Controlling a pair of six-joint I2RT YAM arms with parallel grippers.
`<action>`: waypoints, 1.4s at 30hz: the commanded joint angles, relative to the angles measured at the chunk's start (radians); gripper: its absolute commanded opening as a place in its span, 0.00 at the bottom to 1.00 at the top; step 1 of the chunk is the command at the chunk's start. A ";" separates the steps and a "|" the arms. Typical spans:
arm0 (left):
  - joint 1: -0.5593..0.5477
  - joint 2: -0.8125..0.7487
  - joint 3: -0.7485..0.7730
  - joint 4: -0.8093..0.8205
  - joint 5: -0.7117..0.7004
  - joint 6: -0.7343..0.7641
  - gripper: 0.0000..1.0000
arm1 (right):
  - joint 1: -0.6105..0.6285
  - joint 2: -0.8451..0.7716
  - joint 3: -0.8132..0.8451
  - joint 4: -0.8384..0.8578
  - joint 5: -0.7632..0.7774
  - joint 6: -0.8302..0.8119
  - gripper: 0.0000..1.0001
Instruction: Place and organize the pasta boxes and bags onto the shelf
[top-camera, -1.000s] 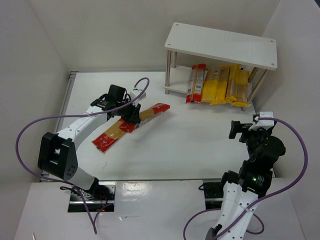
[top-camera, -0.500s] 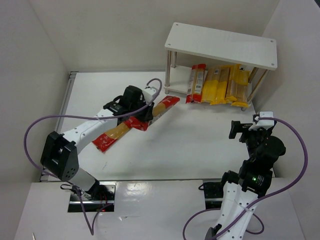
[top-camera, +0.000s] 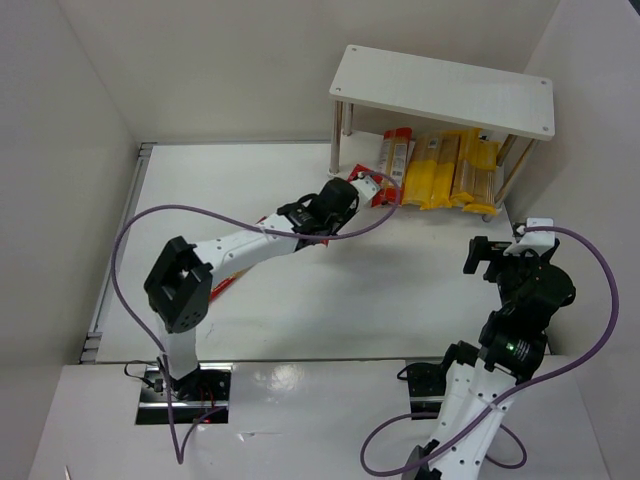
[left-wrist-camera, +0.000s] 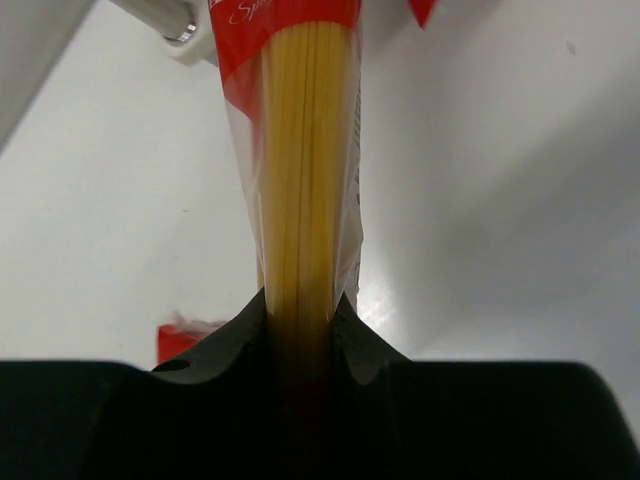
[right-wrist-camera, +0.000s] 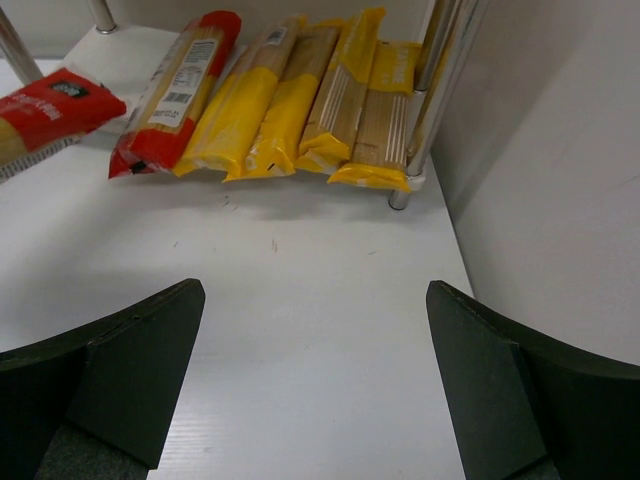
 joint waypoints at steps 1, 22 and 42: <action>-0.013 0.034 0.144 0.190 -0.260 0.110 0.00 | -0.017 0.009 0.009 0.013 -0.005 -0.009 1.00; -0.022 0.501 0.750 0.185 -0.499 0.283 0.00 | -0.074 0.018 0.018 0.004 -0.014 -0.018 1.00; -0.003 1.076 1.632 -0.027 -0.562 0.516 0.00 | -0.074 0.018 0.018 0.004 -0.023 -0.018 1.00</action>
